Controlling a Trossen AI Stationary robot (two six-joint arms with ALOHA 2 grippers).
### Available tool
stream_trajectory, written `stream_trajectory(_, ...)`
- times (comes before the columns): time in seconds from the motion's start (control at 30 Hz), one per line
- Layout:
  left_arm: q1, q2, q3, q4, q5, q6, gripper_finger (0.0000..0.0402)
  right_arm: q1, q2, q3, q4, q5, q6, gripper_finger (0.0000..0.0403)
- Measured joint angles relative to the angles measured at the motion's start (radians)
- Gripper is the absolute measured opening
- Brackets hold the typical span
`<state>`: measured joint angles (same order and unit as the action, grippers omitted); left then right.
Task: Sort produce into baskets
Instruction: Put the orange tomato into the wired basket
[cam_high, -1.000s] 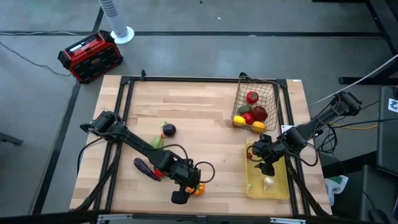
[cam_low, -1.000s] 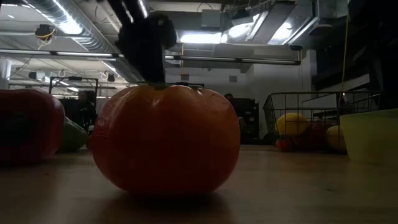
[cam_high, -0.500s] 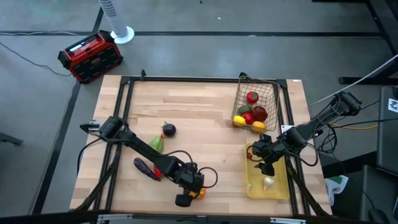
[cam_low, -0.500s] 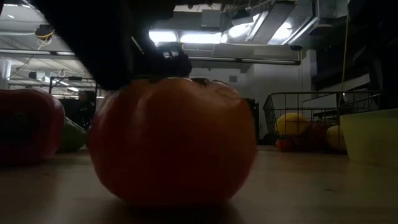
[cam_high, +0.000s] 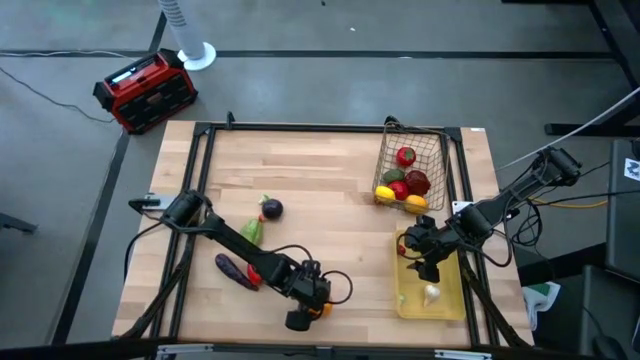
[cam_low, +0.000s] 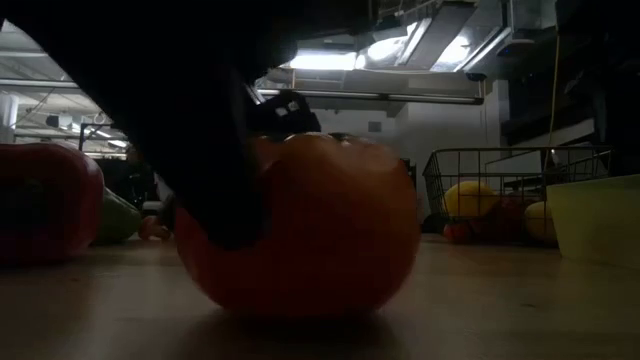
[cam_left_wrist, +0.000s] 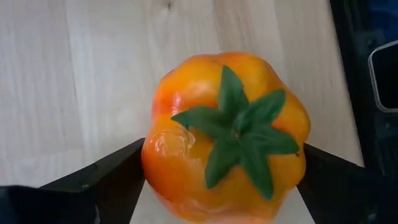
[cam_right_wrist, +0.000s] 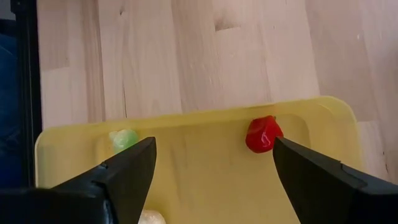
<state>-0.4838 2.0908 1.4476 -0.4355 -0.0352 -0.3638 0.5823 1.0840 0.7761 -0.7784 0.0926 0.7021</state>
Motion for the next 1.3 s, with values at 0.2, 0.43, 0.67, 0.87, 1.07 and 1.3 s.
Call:
stream_trajectory(0.2, 0.005, 0.001, 0.000, 0.013, 0.001, -0.004, 0.0329, 0.000, 0.000, 0.000, 0.031, 0.005, -0.001, 0.0321)
stream_trajectory(0.43, 0.066, -0.002, 0.017, 0.000, 0.044, -0.075, 0.0333, 0.000, 0.000, 0.000, 0.085, 0.082, -0.063, 0.0321)
stream_trajectory(0.67, 0.168, -0.005, 0.063, -0.032, 0.129, 0.075, 0.0333, 0.000, 0.000, 0.000, 0.189, 0.156, -0.249, 0.0321)
stream_trajectory(0.87, 0.282, -0.005, 0.092, -0.024, 0.183, 0.103, 0.0333, 0.000, 0.000, 0.000, 0.243, 0.233, -0.408, 0.0321)
stream_trajectory(1.07, 0.387, -0.006, 0.130, 0.050, 0.267, 0.062, 0.0333, 0.000, 0.000, 0.000, 0.261, 0.342, -0.535, 0.0321)
stream_trajectory(1.3, 0.479, -0.007, 0.141, 0.264, 0.500, -0.079, 0.0333, 0.000, 0.000, 0.000, 0.275, 0.429, -0.719, 0.0321)
